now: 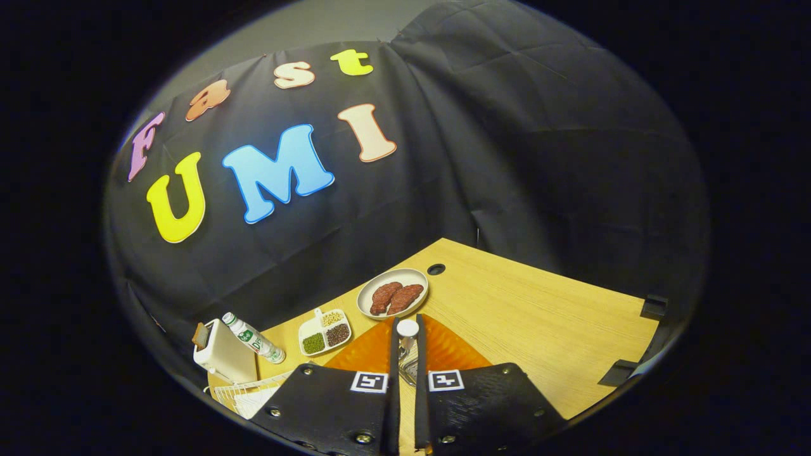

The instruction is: Take the plate from the dish rack, then take the spoon from the basket and place it into the plate.

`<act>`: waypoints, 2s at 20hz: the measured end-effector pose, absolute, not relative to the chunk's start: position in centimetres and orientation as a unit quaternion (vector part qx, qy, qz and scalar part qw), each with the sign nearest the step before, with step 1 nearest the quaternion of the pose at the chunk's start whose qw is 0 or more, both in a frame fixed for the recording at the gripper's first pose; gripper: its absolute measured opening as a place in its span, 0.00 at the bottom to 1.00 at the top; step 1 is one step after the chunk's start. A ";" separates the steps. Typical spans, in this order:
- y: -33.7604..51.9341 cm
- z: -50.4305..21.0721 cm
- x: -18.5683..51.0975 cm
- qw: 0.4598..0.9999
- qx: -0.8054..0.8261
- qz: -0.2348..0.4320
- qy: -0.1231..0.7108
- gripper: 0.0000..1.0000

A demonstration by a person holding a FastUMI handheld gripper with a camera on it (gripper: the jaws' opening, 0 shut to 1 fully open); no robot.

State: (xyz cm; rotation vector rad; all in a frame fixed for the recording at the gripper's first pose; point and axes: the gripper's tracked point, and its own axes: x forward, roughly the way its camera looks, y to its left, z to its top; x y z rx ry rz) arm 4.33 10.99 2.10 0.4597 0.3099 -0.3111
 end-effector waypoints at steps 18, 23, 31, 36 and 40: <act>26.9 7.8 -6.1 0.985 0.028 0.059 0.160 0.09; 30.8 5.6 -10.8 0.974 -0.006 0.130 0.184 0.09; 32.3 0.0 -16.3 0.950 -0.014 0.189 0.248 0.09; 33.1 -2.7 -17.6 0.938 0.002 0.211 0.275 0.09; 33.6 -3.7 -17.6 0.932 0.028 0.219 0.288 0.09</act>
